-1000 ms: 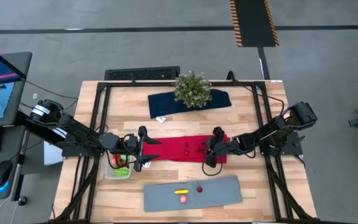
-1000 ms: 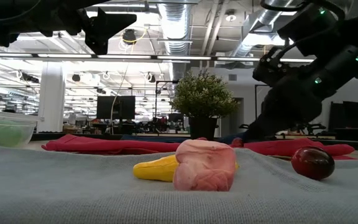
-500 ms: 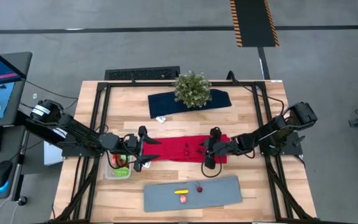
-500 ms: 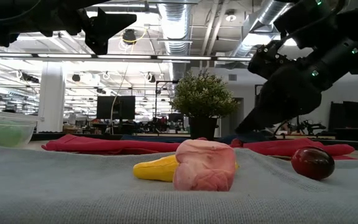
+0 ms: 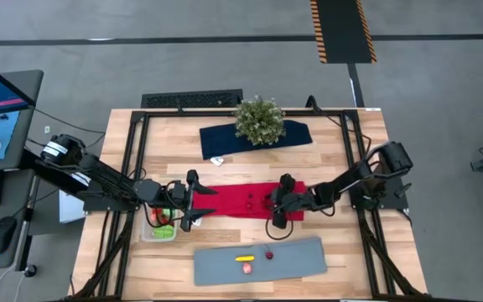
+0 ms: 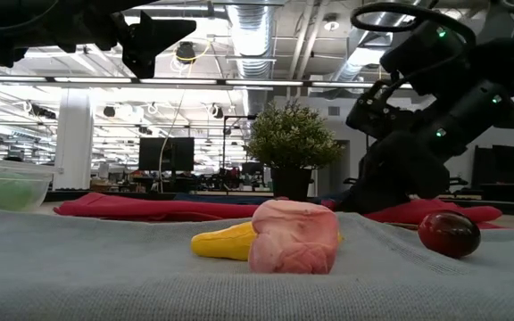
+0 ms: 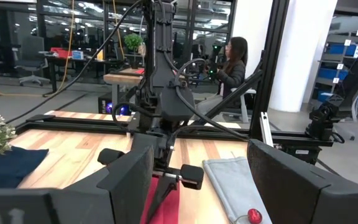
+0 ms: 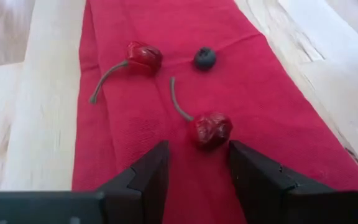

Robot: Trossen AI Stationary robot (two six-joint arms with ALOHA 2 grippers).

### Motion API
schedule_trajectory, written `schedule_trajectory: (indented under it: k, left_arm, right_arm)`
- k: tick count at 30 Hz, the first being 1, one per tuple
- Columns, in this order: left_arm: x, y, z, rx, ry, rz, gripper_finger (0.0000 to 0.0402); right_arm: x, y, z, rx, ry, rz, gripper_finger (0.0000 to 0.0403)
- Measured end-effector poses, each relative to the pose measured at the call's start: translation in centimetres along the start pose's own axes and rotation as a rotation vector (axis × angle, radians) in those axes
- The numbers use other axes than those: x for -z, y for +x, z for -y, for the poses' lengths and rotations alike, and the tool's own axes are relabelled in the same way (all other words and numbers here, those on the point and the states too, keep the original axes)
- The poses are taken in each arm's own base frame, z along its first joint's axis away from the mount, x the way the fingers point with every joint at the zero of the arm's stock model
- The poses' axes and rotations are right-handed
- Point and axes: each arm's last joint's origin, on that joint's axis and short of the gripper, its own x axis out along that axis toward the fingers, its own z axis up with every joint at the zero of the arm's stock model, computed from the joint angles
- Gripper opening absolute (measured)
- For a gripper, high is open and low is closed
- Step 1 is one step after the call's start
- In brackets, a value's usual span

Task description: Pick and placing Produce into tupperware

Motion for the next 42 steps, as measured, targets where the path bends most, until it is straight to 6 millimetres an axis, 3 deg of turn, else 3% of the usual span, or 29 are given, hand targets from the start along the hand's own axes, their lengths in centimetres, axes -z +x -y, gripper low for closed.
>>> schedule_trajectory:
  k: [10, 30, 34, 42]
  left_arm:
    - [0.0, 0.0, 0.0, 0.000, 0.000, 0.000, 0.0251]
    - [0.0, 0.0, 0.0, 0.000, 0.000, 0.000, 0.0251]
    - [0.0, 0.0, 0.0, 0.000, 0.000, 0.000, 0.0251]
    - [0.0, 0.0, 0.0, 0.000, 0.001, 0.000, 0.0251]
  right_arm:
    - [-1.3, 0.7, -0.7, -0.011, -0.069, 0.006, 0.0187]
    - [-1.7, 0.9, -0.2, -0.034, -0.102, 0.014, 0.0184]
    - [-1.7, 1.0, 0.0, -0.036, -0.095, 0.012, 0.0163]
    - [-1.7, 1.0, 0.0, -0.040, -0.114, 0.012, 0.0079]
